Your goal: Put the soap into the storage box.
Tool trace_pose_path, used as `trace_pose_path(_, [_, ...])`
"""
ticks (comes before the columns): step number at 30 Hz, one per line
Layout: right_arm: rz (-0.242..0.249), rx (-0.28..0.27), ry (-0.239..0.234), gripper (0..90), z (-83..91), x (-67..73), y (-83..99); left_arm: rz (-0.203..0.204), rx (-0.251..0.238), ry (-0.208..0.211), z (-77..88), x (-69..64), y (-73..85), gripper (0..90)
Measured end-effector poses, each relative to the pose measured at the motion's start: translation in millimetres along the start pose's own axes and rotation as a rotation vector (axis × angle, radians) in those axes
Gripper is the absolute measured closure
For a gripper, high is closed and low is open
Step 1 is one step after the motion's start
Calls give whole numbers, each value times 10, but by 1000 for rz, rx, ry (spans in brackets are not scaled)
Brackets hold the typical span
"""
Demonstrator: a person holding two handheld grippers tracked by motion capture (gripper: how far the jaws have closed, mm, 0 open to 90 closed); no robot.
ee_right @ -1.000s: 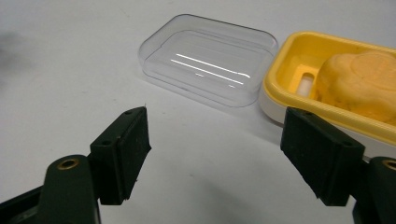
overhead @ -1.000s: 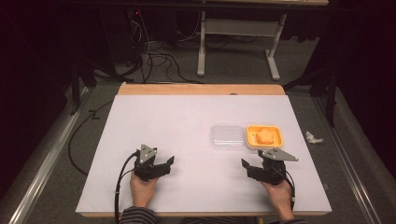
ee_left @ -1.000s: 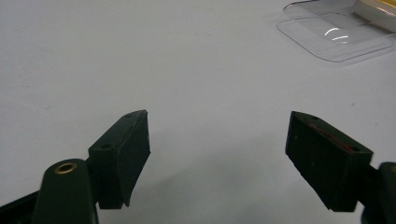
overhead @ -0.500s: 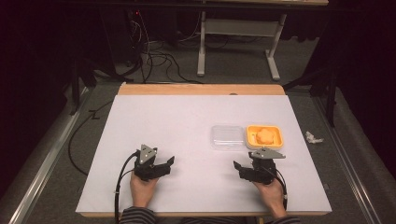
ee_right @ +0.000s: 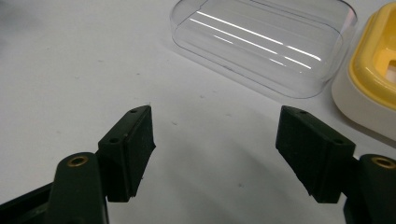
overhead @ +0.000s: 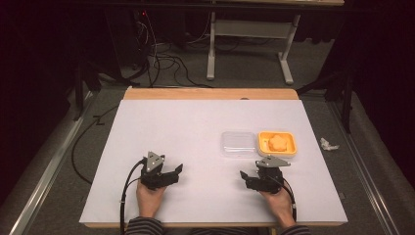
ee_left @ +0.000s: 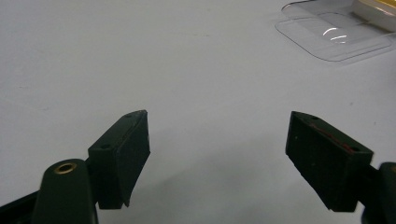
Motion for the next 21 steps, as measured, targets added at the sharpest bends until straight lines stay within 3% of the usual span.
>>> trace_pose_path(12, [8,4,-11,281,-39,17,33,-3,0,1,1,-3,1,225])
trace_pose_path(21, [26,25,11,274,-78,33,57,-3,-1,2,1,-8,3,226])
Point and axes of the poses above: each handheld gripper's, and its own axes: z roughly backward along the jaws, y roughly out of its underside, x roughly to its left, the point moved 6 cm from there along -z, roughly forward along the jaws, and after that the axes turned 14 degrees about x, right-handed, at the moved point
